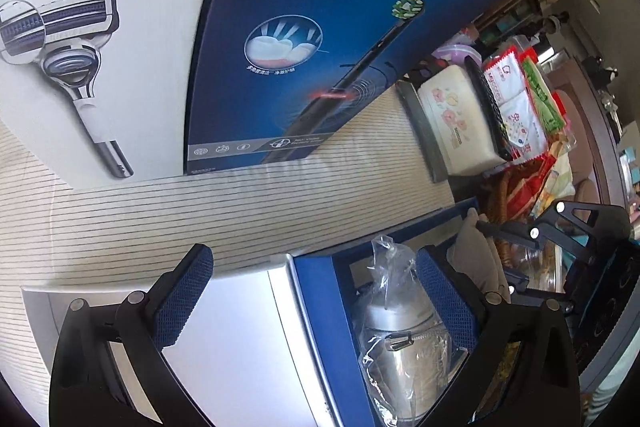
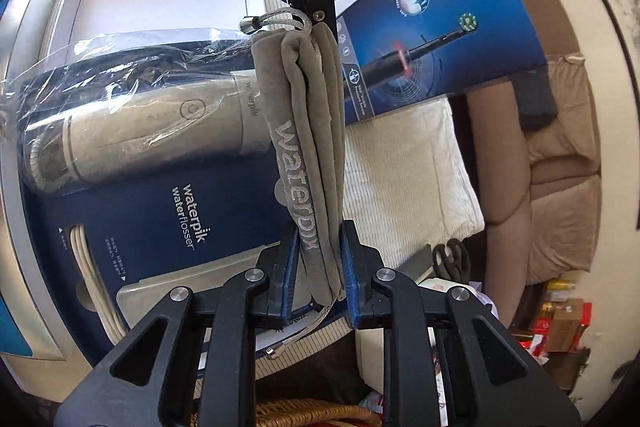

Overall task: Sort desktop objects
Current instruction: 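Lower the grey pouch into the blue Waterpik box and open the right tool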

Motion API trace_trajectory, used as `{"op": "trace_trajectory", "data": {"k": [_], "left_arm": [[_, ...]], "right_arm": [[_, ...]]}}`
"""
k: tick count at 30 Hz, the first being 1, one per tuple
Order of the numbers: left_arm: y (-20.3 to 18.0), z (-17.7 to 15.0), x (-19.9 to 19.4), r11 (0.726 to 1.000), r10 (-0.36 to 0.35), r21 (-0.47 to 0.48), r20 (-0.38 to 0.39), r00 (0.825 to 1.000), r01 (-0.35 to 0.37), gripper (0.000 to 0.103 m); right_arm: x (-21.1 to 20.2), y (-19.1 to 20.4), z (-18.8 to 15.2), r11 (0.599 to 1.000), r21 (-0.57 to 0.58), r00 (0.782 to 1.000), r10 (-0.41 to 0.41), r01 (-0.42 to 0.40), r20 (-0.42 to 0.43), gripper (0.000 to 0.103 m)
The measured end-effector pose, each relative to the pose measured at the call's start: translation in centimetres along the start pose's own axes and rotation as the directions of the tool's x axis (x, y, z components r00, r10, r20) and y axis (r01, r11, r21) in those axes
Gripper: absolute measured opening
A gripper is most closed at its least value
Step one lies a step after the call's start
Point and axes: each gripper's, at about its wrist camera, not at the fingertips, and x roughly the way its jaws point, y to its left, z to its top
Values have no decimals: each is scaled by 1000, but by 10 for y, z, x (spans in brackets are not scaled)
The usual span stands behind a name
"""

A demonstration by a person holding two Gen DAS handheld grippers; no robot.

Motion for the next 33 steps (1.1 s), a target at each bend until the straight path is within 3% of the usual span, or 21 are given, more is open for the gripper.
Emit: {"op": "trace_trajectory", "data": {"k": [9, 18, 22, 24, 28, 33], "left_arm": [[4, 10, -10, 999, -39, -7, 55, 998, 39, 103], [-20, 22, -2, 997, -14, 78, 13, 1000, 13, 103], [-19, 27, -17, 996, -81, 44, 56, 995, 79, 103], [-23, 29, -18, 994, -94, 52, 42, 995, 91, 103], [-32, 29, -1, 996, -12, 89, -15, 1000, 13, 103], [-32, 22, 23, 995, 40, 98, -74, 996, -33, 103]], "right_arm": [[17, -13, 2, 999, 43, 999, 20, -21, 30, 19], [26, -13, -2, 997, -73, 999, 30, -32, -23, 19], [30, -15, -2, 994, -106, 999, 27, -32, -45, 19], [32, -15, -1, 993, -115, 999, 25, -30, -46, 19], [37, -7, 0, 984, -179, 998, -22, 11, -59, 19], [39, 10, -2, 956, -288, 995, -81, 60, -65, 19]]}}
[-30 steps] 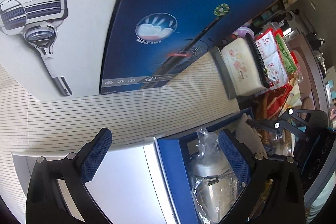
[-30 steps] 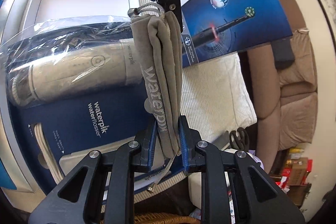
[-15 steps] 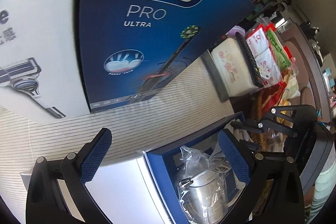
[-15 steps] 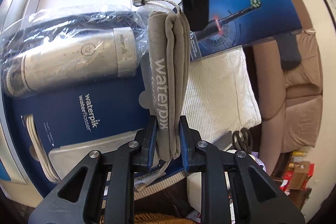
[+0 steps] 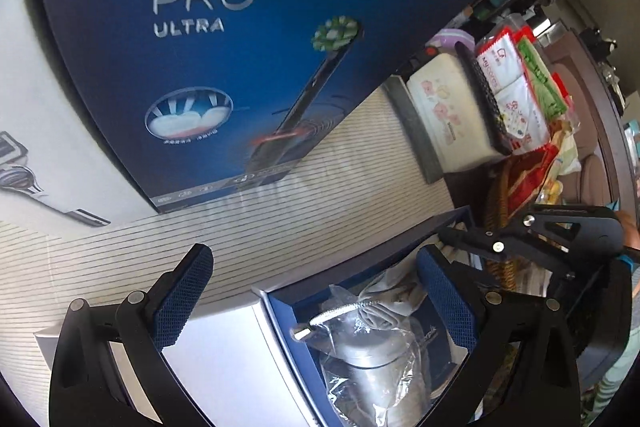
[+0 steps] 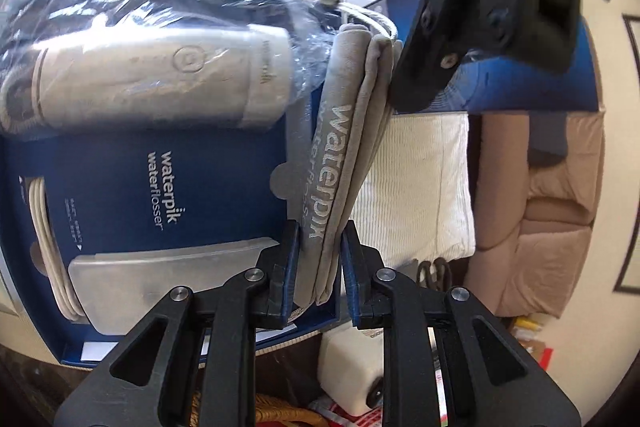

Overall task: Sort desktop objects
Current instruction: 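Lower the grey pouch into the blue Waterpik box and open the right tool, then raise the right tool away from the blue box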

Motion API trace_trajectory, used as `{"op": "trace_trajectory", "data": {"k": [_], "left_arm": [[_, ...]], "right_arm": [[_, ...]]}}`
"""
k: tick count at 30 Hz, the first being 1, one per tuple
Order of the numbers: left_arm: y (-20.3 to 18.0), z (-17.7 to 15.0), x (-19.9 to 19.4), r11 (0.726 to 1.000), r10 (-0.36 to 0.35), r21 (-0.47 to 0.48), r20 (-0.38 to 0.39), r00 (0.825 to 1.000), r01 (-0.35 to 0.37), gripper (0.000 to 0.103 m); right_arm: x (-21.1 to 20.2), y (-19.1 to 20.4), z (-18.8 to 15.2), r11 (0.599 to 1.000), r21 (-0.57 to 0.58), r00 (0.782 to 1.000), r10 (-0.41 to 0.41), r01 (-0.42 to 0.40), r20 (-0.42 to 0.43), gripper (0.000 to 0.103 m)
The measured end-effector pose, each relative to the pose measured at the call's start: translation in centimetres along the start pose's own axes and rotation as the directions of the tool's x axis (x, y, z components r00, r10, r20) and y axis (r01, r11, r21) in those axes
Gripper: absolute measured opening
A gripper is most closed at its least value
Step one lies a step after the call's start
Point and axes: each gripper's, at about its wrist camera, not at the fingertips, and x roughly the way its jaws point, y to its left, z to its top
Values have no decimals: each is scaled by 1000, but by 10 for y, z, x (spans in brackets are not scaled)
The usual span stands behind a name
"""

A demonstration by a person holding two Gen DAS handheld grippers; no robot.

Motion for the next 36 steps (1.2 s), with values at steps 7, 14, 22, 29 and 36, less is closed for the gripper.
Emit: {"op": "trace_trajectory", "data": {"k": [7, 14, 22, 29, 36], "left_arm": [[15, -18, 13, 998, 9, -56, -33, 999, -11, 103], [22, -26, 20, 991, 12, -135, 19, 1000, -10, 103], [15, -24, -8, 993, -11, -115, 74, 997, 19, 103], [43, -24, -27, 986, 60, -164, 118, 991, -40, 103], [78, -40, -12, 960, 25, -281, 125, 992, 11, 103]], "right_arm": [[2, -4, -5, 1000, 30, 1000, -11, 10, 29, 20], [-12, -46, -41, 926, 362, 986, 51, -107, 161, 26], [-19, -96, -98, 616, 737, 946, 42, -278, 322, 26], [-15, -109, -67, 526, 730, 878, 71, -436, 472, 30], [13, -93, -18, 454, 695, 823, 196, -558, 533, 29]]}}
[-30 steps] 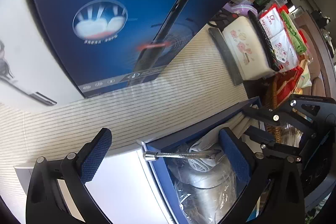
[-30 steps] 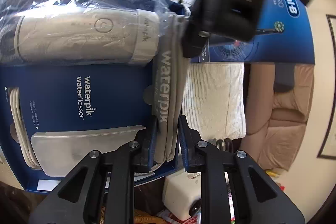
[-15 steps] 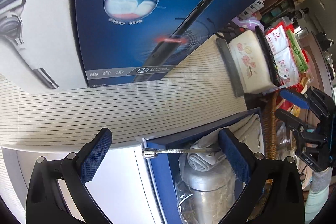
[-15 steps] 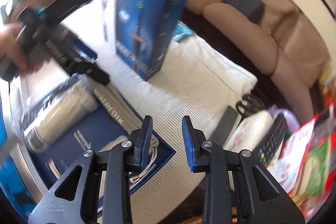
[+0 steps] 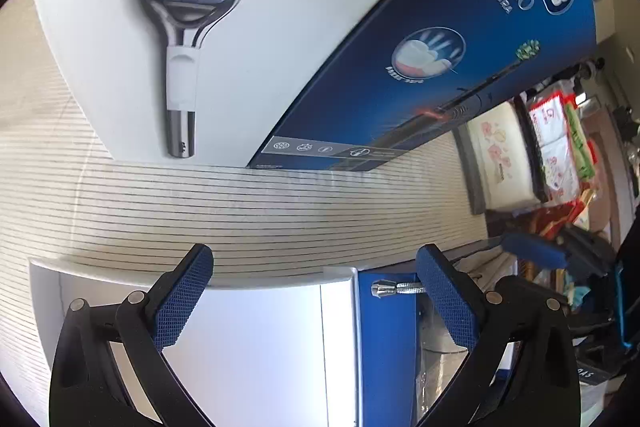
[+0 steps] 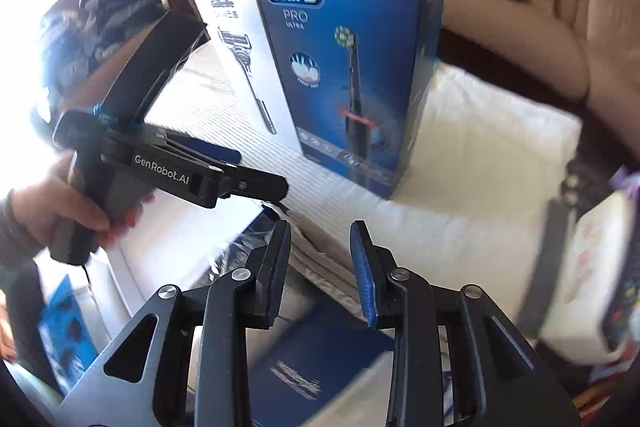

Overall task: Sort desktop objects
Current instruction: 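Raise the right tool away from the blue box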

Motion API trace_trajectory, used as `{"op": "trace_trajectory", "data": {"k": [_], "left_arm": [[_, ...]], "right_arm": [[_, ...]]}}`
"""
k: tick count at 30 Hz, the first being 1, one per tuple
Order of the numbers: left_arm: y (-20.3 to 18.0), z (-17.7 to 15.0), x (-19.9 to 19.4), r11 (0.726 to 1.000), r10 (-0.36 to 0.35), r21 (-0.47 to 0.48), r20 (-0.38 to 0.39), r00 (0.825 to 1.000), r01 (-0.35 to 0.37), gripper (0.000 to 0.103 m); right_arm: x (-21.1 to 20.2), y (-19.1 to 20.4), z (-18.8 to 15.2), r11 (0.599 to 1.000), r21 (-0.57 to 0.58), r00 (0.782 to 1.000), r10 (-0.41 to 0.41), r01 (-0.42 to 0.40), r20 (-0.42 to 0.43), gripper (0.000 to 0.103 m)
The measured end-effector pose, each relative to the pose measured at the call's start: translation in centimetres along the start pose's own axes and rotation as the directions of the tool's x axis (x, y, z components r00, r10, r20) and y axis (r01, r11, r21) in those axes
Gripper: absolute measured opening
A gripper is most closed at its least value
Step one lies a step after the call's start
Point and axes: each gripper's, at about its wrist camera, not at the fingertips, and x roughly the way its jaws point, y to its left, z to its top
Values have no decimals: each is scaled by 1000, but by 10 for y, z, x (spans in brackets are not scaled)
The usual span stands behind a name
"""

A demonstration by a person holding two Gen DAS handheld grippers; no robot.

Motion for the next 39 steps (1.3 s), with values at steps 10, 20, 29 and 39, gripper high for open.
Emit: {"op": "trace_trajectory", "data": {"k": [10, 20, 29, 39], "left_arm": [[-12, -9, -6, 996, -83, 28, -66, 994, 85, 103], [3, -9, -32, 998, -56, 26, 4, 998, 56, 103], [17, -23, -75, 990, -78, 126, 119, 990, 63, 103], [23, -54, -91, 958, -172, 245, 86, 981, 146, 103]], "right_arm": [[13, -23, -15, 997, 40, 997, 62, -60, -53, 25], [-9, -9, -16, 999, -15, 999, -29, 30, 14, 29], [33, 47, 45, 978, -185, 981, -128, 100, -145, 41], [109, 80, 76, 943, -304, 808, -285, 138, -516, 41]]}}
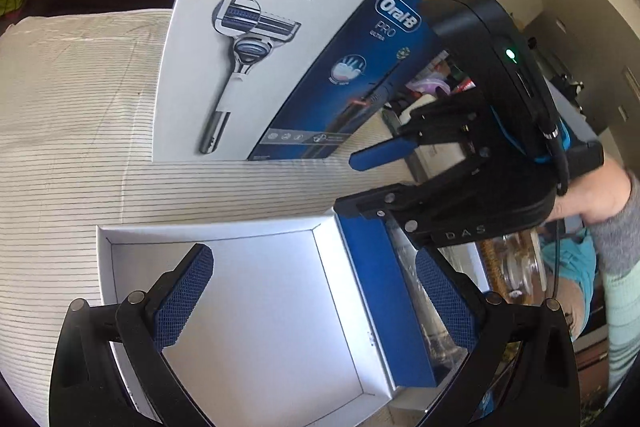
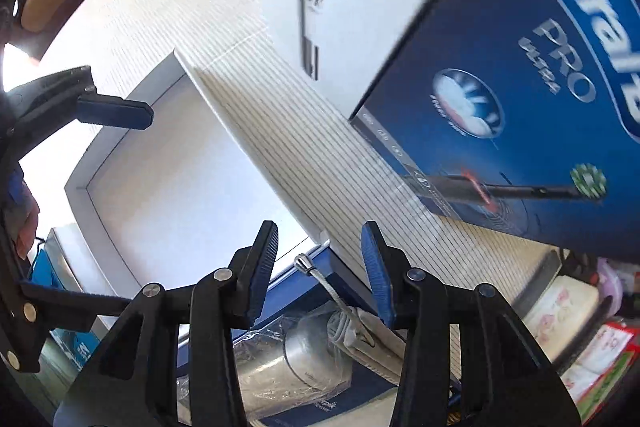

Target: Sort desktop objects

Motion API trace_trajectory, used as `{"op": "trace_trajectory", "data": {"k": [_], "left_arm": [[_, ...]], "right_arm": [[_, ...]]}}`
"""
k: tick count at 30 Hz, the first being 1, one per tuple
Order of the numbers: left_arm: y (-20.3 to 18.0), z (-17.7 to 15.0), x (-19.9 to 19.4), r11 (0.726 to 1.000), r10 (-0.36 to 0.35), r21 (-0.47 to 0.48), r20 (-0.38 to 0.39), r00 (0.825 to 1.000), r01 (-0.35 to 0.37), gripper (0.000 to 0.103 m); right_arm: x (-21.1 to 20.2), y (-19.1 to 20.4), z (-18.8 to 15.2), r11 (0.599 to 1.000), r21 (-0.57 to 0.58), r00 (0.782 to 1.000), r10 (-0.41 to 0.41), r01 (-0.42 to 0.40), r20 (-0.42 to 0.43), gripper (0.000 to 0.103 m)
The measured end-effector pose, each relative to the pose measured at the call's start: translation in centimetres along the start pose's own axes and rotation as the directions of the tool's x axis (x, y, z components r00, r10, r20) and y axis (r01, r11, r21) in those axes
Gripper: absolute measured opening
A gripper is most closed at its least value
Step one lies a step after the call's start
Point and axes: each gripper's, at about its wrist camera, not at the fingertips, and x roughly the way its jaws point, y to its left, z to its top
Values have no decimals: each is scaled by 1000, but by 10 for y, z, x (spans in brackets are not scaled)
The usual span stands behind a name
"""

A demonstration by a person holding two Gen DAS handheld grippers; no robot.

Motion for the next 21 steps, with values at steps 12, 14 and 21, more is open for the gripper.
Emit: {"op": "trace_trajectory", "data": {"k": [12, 14, 21], "left_arm": [[3, -30, -21, 998, -46, 42, 19, 999, 45, 103], [6, -30, -22, 998, -46, 37, 25, 999, 45, 103], [0, -33, -16, 998, -53, 32, 15, 998, 53, 103]], "right_arm": [[36, 55, 10, 985, -150, 935, -130, 84, -329, 22], [31, 62, 4, 983, -165, 930, -131, 78, -342, 22], [3, 56, -16, 999, -46, 962, -17, 5, -271, 22]]}}
